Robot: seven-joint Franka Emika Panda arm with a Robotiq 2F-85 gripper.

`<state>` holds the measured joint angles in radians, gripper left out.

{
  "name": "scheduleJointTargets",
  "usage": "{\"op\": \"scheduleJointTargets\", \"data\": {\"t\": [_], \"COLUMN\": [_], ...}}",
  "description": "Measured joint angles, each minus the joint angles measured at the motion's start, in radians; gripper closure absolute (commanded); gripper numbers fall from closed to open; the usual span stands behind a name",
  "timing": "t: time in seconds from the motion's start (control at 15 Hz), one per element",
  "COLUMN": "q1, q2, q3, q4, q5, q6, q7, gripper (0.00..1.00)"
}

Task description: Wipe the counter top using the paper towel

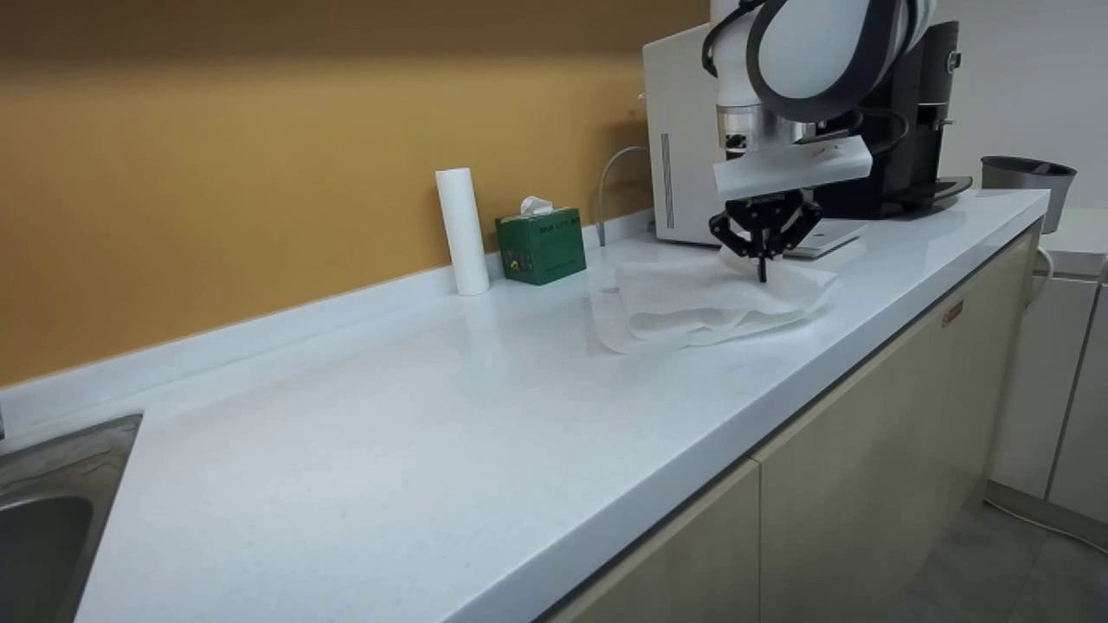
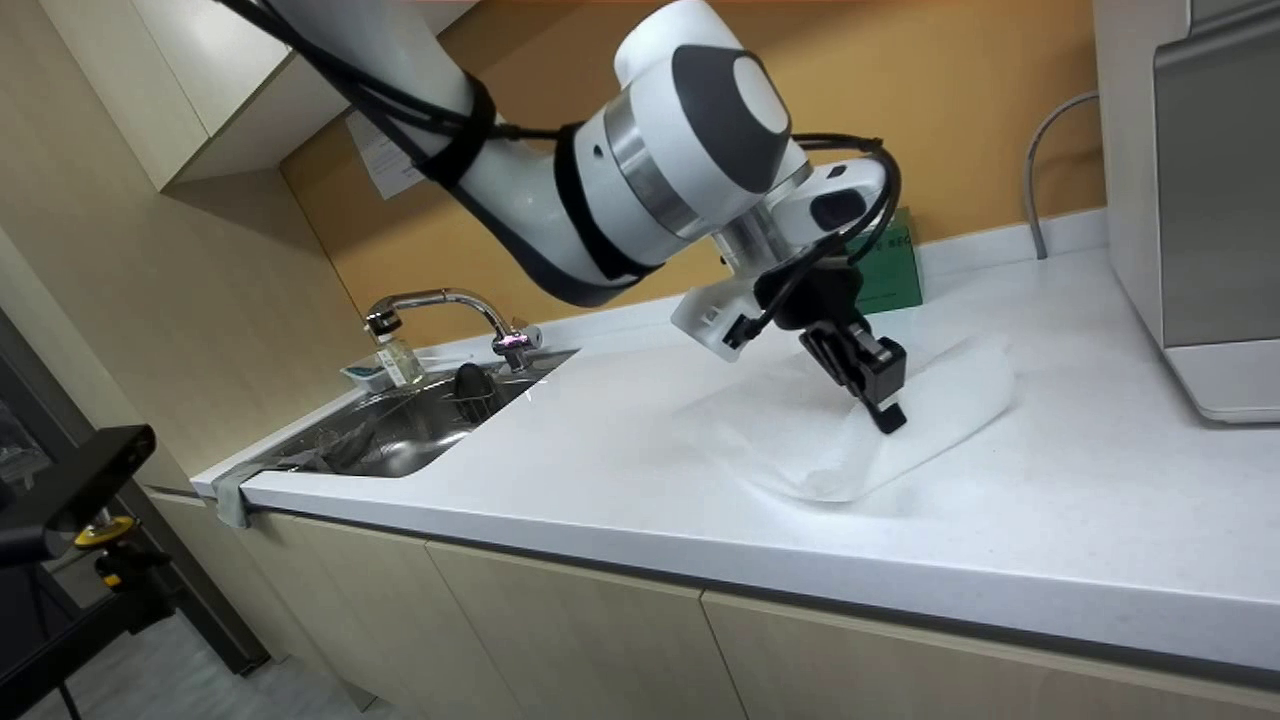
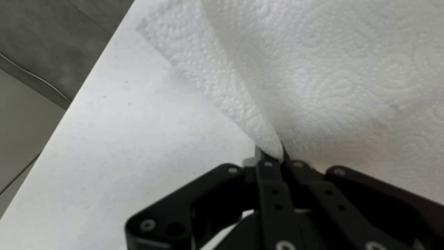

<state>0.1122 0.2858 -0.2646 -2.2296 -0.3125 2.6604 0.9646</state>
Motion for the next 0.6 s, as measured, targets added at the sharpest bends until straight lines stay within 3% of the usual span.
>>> {"op": "scheduleJointTargets", "data": {"t": [0.33,0.6], "q1": [-0.011,-0.019], "q2": [0.000,0.000], "q3": [-0.085,-0.083], "q4": [-0.010,-0.021], "q5": [-0.089,-0.103], "q6": [-0.012,-0.030], "q7": [0.103,0.121], "gripper": [1.00,1.00]}}
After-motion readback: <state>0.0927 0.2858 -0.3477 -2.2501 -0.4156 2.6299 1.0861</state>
